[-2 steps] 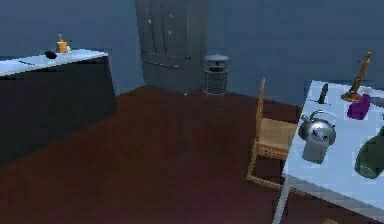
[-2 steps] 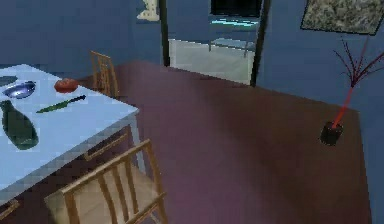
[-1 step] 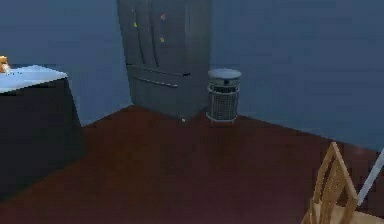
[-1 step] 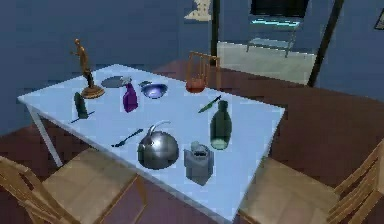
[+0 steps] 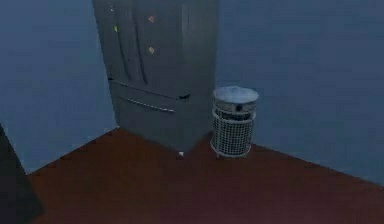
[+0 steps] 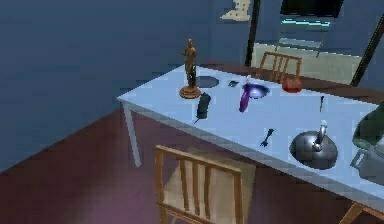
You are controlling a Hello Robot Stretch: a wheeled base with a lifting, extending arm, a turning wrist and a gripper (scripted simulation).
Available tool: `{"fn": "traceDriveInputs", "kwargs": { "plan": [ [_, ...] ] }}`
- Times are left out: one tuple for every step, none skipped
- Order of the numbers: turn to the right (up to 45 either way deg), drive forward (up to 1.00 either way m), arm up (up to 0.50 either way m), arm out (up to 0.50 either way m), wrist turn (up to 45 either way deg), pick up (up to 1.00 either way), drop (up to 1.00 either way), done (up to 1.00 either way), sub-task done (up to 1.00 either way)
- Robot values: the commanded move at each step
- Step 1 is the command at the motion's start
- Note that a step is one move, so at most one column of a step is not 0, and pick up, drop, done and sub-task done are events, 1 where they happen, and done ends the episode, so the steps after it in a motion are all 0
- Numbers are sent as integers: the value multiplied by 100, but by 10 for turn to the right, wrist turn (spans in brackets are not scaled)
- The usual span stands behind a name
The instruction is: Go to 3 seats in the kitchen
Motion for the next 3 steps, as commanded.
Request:
{"fn": "traceDriveInputs", "kwargs": {
  "plan": [
    [270,0,0,0,0,0,0,0,0],
    [0,5,0,0,0,0,0,0,0],
    [30,0,0,0,0,0,0,0,0]
  ]
}}
